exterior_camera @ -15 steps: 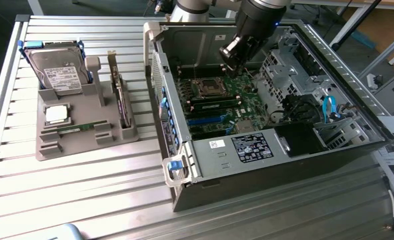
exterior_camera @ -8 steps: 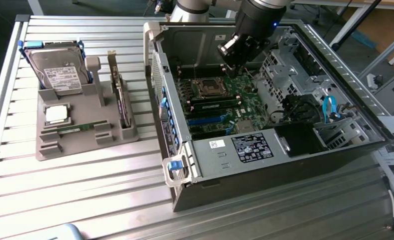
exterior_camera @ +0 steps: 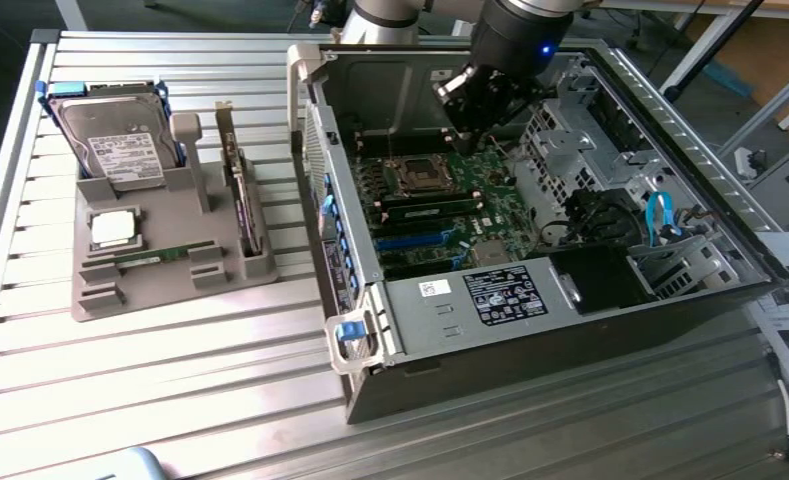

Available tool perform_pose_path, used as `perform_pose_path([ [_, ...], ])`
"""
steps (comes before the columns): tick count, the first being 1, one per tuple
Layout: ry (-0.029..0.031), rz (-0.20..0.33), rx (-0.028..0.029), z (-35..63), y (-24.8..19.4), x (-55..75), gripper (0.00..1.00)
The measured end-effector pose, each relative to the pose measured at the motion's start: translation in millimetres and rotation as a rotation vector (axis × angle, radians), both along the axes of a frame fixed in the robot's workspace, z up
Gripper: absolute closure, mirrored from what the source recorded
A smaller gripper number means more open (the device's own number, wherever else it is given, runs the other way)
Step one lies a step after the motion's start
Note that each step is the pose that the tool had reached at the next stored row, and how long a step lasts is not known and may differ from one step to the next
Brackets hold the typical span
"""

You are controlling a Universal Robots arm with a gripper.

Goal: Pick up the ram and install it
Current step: 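Press down the ram until it locks into place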

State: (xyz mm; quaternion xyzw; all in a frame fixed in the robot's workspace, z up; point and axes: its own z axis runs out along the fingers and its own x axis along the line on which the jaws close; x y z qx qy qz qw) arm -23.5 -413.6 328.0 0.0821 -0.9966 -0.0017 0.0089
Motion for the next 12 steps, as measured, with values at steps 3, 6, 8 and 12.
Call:
perform_pose_path([
  [3, 0.0, -0.052, 0.0, 0.0, 0.0, 0.0, 0.89],
  [6, 0.0, -0.098, 0.0, 0.0, 0.0, 0.0, 0.89],
  [8, 0.0, -0.127, 0.0, 0.0, 0.0, 0.0, 0.89],
  [12, 0.0, -0.135, 0.0, 0.0, 0.0, 0.0, 0.89],
])
